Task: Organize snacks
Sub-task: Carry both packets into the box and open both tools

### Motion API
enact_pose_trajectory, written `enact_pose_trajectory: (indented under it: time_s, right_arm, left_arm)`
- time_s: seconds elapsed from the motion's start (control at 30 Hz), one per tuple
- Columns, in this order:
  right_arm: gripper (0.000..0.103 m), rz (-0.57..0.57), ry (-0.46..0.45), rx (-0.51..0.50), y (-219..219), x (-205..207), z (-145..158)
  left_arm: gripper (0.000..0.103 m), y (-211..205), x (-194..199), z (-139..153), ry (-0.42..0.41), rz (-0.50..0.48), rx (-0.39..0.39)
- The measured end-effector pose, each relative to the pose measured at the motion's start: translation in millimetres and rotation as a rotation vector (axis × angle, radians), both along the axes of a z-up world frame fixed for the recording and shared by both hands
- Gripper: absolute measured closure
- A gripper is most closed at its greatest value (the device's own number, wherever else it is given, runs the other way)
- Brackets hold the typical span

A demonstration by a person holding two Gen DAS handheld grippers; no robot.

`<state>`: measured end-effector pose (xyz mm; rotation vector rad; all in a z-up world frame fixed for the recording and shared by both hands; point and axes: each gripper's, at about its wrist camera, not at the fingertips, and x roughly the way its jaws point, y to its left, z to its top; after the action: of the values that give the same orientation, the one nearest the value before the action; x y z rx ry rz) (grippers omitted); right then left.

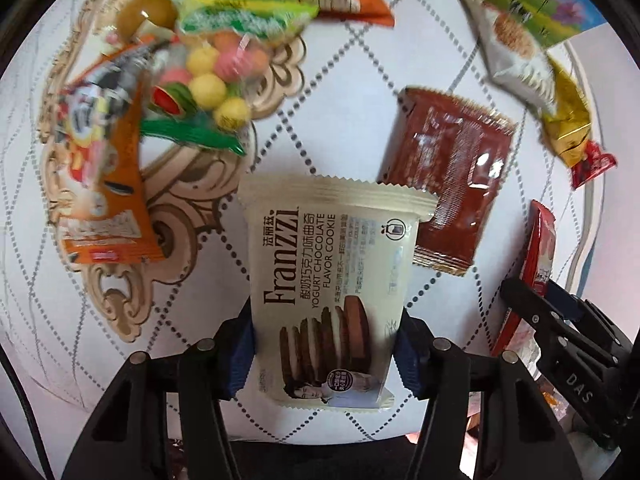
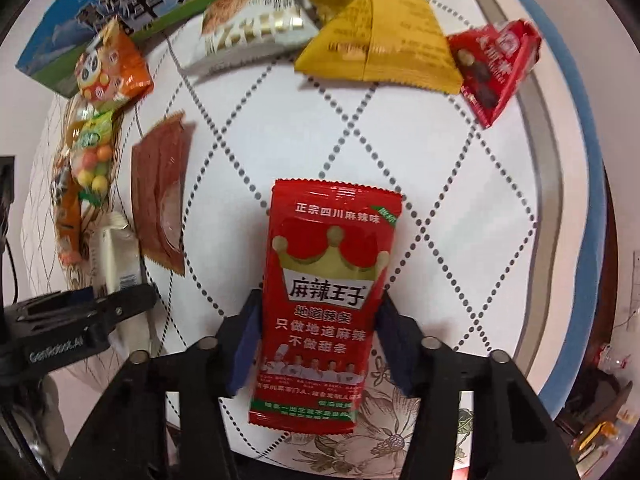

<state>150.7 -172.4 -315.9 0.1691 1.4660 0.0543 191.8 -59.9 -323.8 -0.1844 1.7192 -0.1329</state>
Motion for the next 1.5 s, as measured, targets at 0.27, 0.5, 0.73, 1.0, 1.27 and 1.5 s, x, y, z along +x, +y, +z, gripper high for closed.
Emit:
enact_pose_trajectory:
  time_s: [0.27, 0.5, 0.73, 1.0, 1.27, 1.5]
  right_arm:
    - [0.052, 0.015, -0.082, 0.064, -16, -11, 60]
    - [0.052, 0.102, -0.261, 0.140, -25, 52, 169]
    - [0.052, 0.187, -0.411, 0.029, 0, 177, 214]
    - [0.052, 0.217, -0.315, -0.060, -3, 308, 195]
    - [0.052, 0.241, -0.132, -0.134, -7, 376, 140]
    - [0.040, 0.218, -0.059, -0.156, -11, 402, 114]
  left_arm:
    - [0.047, 16, -3, 84, -0.092, 0.007, -0.063]
    - [0.046, 24, 59, 177, -0.235, 0.016, -0.153]
    - [0.046, 24, 164, 224, -0.415, -0.036, -0.082]
    - [0.046, 36, 283, 176, -0.428, -0.025, 0.083]
    - [0.046, 41, 350, 97, -0.291, -0.041, 0.213]
    - [0.043, 54, 368, 63, -0.212, 0.033, 0.165]
